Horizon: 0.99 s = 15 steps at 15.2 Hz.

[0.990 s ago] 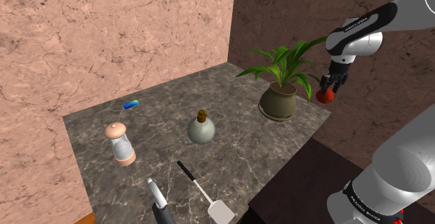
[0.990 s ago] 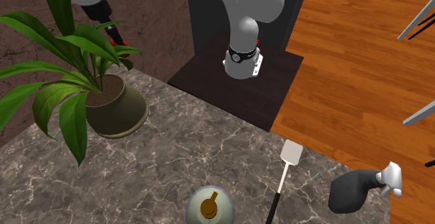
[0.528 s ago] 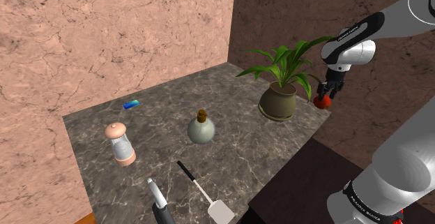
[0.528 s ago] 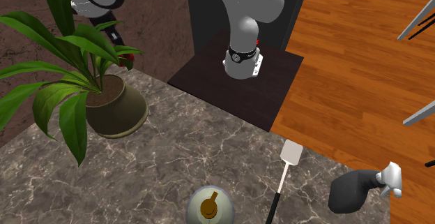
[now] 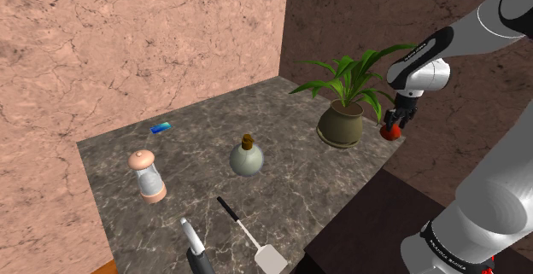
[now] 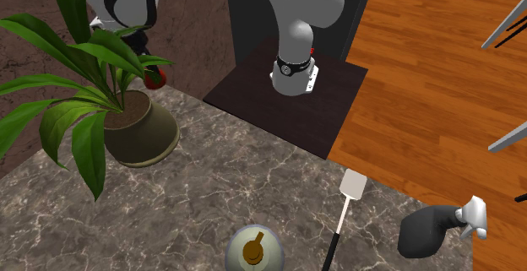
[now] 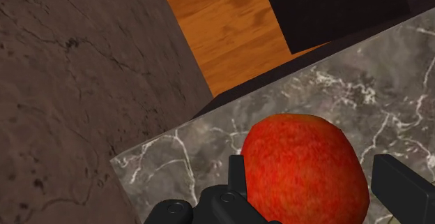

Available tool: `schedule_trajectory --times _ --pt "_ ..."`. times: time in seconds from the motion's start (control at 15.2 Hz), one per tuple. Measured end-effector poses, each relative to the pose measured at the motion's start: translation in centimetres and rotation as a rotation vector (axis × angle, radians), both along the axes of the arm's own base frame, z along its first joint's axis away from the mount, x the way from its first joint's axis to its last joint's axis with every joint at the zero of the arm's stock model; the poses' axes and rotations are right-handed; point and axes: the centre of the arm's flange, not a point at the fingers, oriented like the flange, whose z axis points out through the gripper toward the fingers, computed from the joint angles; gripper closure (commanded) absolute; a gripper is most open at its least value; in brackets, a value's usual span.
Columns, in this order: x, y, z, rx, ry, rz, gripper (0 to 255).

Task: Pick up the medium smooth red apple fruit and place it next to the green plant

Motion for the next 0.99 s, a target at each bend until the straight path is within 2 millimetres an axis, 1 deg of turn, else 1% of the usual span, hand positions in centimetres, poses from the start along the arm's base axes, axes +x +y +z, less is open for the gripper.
schedule_trajectory --times 0.26,0.53,0.66,0.99 --pt "0.0 0.0 -2.0 0.000 0.000 0.000 255" --pt "-0.1 0.0 -4.4 0.000 0.000 0.000 255" --pt "0.0 -0.1 -4.7 -0.002 -0.004 0.001 255" --pt "0.1 -0.1 -4.8 -0.006 -0.008 0.001 255"
